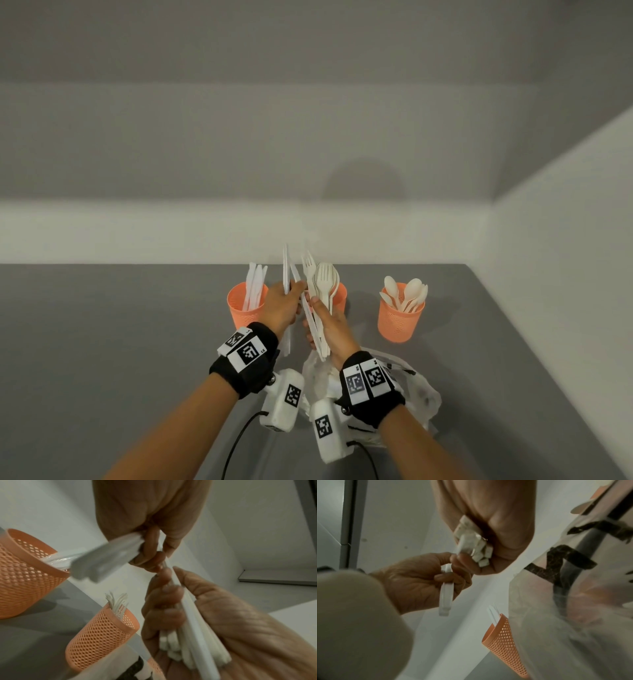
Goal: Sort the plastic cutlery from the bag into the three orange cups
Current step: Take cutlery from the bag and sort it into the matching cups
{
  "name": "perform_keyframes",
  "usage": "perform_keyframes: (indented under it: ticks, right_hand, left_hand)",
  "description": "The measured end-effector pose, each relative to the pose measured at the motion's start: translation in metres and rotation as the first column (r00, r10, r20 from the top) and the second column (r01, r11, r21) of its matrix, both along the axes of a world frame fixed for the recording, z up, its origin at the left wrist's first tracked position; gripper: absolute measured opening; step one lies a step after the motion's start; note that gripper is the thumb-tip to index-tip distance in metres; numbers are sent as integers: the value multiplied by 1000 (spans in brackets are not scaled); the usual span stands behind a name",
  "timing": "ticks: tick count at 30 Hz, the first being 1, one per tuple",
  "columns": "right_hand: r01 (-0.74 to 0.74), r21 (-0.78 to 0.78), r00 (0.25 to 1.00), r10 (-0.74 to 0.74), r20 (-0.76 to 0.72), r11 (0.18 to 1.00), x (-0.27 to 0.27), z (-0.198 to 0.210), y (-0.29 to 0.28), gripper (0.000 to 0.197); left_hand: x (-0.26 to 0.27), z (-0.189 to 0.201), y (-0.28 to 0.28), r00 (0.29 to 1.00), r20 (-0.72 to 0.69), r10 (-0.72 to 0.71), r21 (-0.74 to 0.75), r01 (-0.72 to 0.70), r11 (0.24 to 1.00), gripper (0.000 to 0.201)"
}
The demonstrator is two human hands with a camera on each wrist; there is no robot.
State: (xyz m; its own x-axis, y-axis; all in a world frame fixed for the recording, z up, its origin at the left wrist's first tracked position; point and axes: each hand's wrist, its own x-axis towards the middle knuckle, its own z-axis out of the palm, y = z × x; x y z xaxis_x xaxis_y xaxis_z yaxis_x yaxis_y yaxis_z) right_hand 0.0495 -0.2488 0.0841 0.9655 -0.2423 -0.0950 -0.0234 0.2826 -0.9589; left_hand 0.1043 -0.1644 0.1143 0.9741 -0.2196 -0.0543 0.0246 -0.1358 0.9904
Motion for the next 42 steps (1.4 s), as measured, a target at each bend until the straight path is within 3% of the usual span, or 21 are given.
perform_keyframes:
  ticks: [5,10,15,19,27,34,37,39,42]
  right_hand:
    - [67,-73,997,-69,-26,995,6,-4,-5,10]
    - [61,75,993,-53,-105,995,9,-13,-14,27]
    - [-56,220,991,82,-109,974,6,0,-23,13]
    - [-92,287,982,135,-132,953,3,2,-26,15]
    - [-72,221,986,103,-129,973,5,4,-29,24]
    - [-73,158,988,93,-121,985,10,2,-32,23]
    - [-74,142,986,94,-140,987,14,0,-28,25]
    - [-76,141,986,95,-133,987,15,0,-25,25]
    - [-77,90,990,86,-108,993,13,2,-25,21]
  left_hand:
    - [8,-3,7,995,10,100,-112,-98,989,27]
    - [36,-1,28,963,-38,265,-220,-267,938,14]
    - [76,18,54,871,106,480,-201,-454,868,38]
    - [99,24,59,833,89,547,-274,-507,817,47]
    - [124,-22,52,869,126,478,-67,-473,878,57]
    - [133,-65,54,917,176,358,119,-381,917,16]
    - [133,-64,55,930,215,299,278,-352,894,20]
    - [132,-61,56,918,278,283,329,-368,870,26]
    - [120,-46,53,851,420,316,242,-441,864,25]
